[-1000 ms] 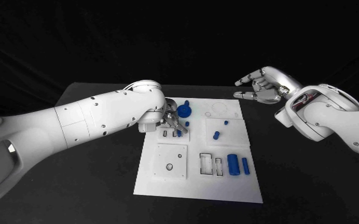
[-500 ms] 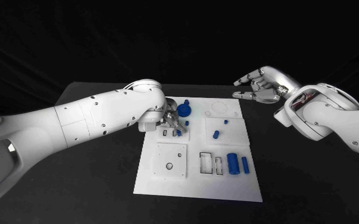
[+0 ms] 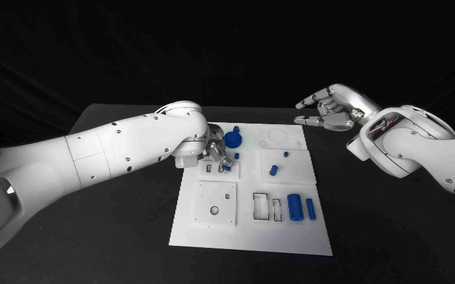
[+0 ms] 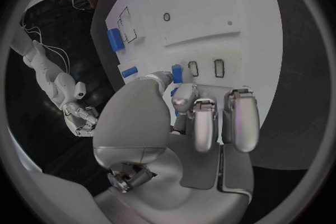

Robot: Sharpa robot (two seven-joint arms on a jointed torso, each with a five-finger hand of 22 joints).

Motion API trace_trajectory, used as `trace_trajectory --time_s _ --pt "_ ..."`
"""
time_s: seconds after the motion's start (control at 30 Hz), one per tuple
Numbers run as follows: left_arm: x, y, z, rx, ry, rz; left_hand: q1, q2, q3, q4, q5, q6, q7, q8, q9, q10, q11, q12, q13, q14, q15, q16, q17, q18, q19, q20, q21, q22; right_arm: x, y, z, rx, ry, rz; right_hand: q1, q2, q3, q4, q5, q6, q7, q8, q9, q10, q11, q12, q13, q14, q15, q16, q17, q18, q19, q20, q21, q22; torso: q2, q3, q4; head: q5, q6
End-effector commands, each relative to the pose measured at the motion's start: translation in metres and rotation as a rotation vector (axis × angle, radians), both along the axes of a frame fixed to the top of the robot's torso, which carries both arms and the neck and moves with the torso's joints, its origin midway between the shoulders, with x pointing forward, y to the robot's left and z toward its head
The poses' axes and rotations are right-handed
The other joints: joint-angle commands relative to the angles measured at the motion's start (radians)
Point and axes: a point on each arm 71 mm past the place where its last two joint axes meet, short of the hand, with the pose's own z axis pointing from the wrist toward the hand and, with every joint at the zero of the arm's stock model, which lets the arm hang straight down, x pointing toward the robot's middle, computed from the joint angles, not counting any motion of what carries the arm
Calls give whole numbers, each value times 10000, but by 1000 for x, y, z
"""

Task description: Assemble the parts on the task board

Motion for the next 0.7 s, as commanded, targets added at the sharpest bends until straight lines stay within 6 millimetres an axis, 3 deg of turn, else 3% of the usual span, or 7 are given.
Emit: trace_trajectory --time_s 0.03,0.3,0.7 --pt "0 -1 3 -638 -279 388 -189 -62 1997 -1874 35 35 16 63 54 71 4 -14 26 1031 30 30 2630 -149 446 60 -22 678 0 1 -2 -200 70 118 57 -2 -75 10 52 12 -17 28 -3 -31 5 -24 346 944 49 -31 2159 103 -85 6 -58 -3 -1 5 0 5 9" --pt "-1 4 5 -922 -788 811 -288 -117 2172 -2009 38 56 7 83 111 113 -2 20 65 1031 18 30 2630 -155 457 55 -10 706 0 -2 -2 -259 57 61 33 39 -89 51 74 24 -18 35 -2 -36 4 -37 331 938 46 -45 2135 107 -91 3 -69 -22 -13 4 43 -6 43" --pt "-8 12 1 -721 -1440 837 -367 -191 2324 -2157 33 86 5 95 158 134 -9 8 50 1031 10 30 2630 -164 478 47 17 759 0 -5 -2 -291 64 -12 -22 65 -128 116 77 29 -20 39 -3 -29 3 -31 329 939 44 -45 2138 106 -90 0 -71 -22 -12 17 65 4 -10"
